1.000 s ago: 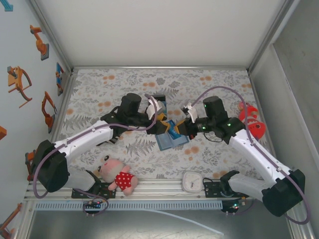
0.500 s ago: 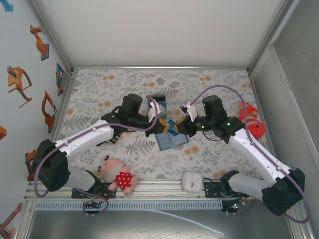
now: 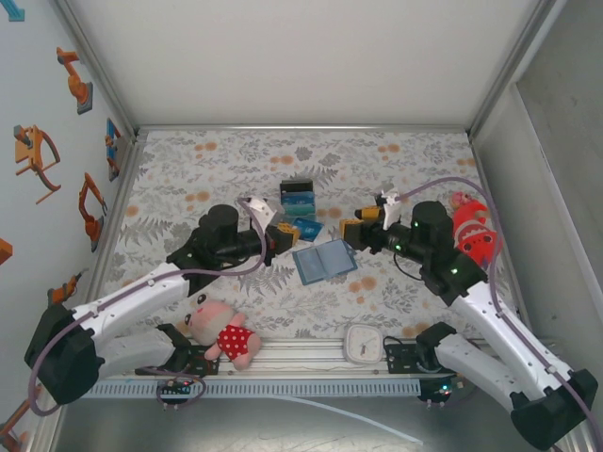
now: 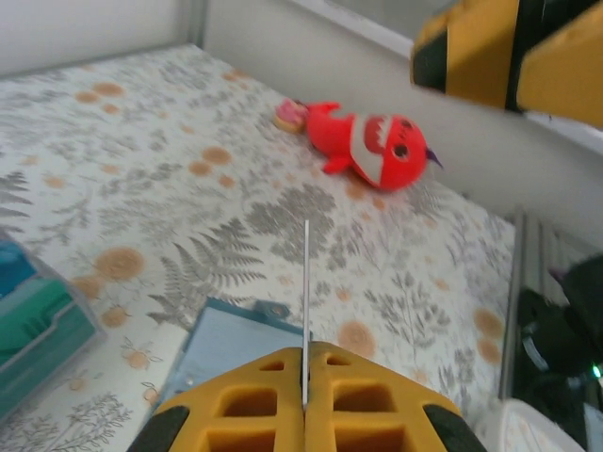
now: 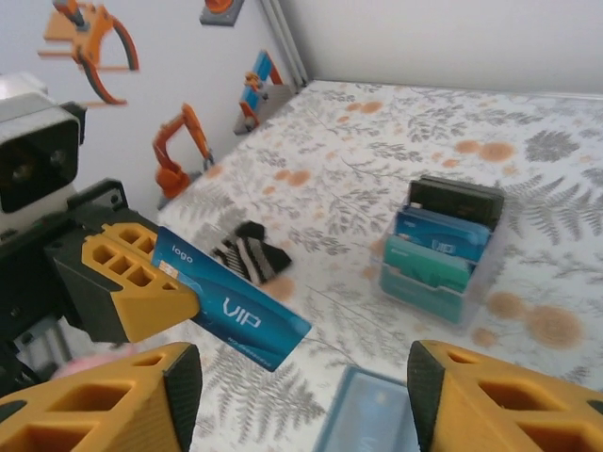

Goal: Take the credit cards out of the card holder

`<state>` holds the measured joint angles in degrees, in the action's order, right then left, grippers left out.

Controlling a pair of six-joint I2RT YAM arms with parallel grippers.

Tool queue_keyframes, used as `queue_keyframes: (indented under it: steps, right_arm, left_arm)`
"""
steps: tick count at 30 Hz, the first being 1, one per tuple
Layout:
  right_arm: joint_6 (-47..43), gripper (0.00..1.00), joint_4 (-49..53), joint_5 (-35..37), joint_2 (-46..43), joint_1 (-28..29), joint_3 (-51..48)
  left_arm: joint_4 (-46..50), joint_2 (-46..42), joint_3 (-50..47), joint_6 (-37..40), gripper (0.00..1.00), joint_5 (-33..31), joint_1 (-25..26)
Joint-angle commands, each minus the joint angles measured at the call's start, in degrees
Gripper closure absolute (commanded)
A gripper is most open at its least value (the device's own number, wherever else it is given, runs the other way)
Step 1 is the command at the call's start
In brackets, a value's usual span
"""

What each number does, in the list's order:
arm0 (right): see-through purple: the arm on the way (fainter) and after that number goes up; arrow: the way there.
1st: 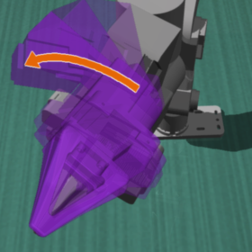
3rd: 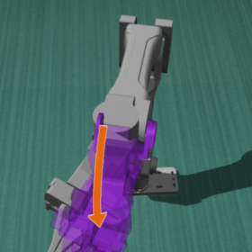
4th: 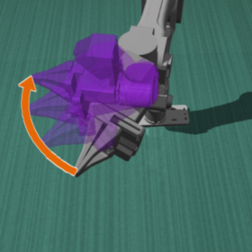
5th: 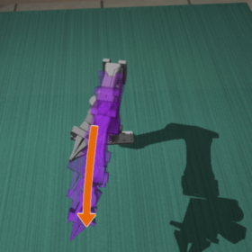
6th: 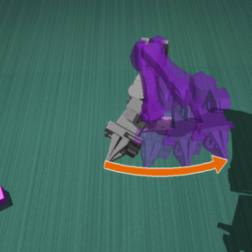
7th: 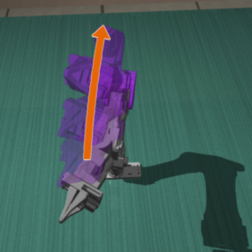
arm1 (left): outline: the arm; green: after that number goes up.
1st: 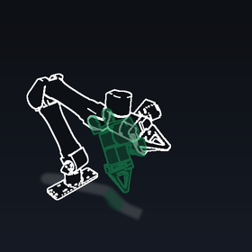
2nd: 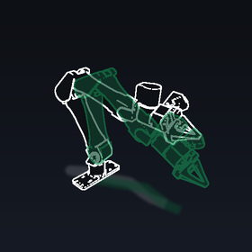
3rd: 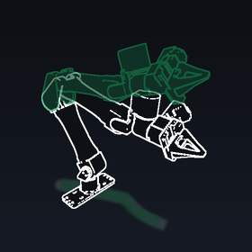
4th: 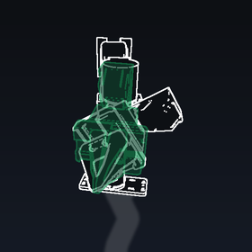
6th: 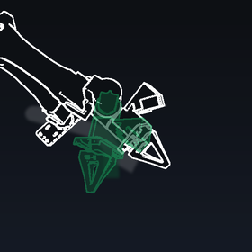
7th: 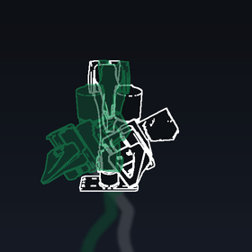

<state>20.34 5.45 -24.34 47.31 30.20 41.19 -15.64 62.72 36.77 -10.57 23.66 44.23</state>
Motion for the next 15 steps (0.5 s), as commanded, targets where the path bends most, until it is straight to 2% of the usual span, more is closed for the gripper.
queue_keyframes:
  steps: [1,3,6,11,15]
  right_arm:
    - [14.0,0.39,-18.3,-6.4,3.7,0.0,-4.7]
    - [19.9,0.37,-29.2,-9.9,7.0,0.1,-7.6]
    - [24.7,0.36,-39.7,-12.8,11.6,0.3,-9.3]
    - [25.9,0.36,-44.7,-14.5,15.7,0.7,-8.2]
    - [25.9,0.4,-46.4,-16.1,16.9,0.8,-6.9]
  left_arm:
    - [-11.7,-2.1,-2.0,-8.4,1.0,-5.8,1.0]
    - [-14.4,-2.3,-2.5,-10.1,1.0,-6.0,1.4]
    - [-17.2,-1.6,-2.5,-11.9,1.0,-5.6,2.0]
    - [-22.9,0.5,-2.8,-15.6,1.0,-3.9,2.3]
    - [-26.3,2.7,-2.6,-17.7,1.0,-1.9,2.6]
